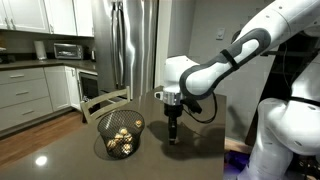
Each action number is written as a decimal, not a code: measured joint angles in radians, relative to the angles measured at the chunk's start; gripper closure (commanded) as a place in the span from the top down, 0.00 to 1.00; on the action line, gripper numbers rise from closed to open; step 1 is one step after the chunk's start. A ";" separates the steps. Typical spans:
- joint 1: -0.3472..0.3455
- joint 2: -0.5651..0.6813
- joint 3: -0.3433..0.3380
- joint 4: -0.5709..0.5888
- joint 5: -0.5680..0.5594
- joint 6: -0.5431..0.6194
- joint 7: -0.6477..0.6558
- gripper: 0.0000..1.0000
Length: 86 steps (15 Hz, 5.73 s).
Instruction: Pick up the all candy from the table and put them in the black basket.
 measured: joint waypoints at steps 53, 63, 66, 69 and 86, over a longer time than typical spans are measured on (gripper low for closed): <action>-0.013 -0.010 0.079 0.296 -0.211 -0.296 0.021 0.09; 0.010 -0.028 0.093 0.323 -0.205 -0.163 0.021 0.09; 0.015 -0.027 0.093 0.305 -0.194 -0.053 0.021 0.09; 0.018 -0.021 0.091 0.268 -0.185 0.065 0.021 0.10; 0.044 0.031 0.068 0.227 -0.160 0.225 0.020 1.00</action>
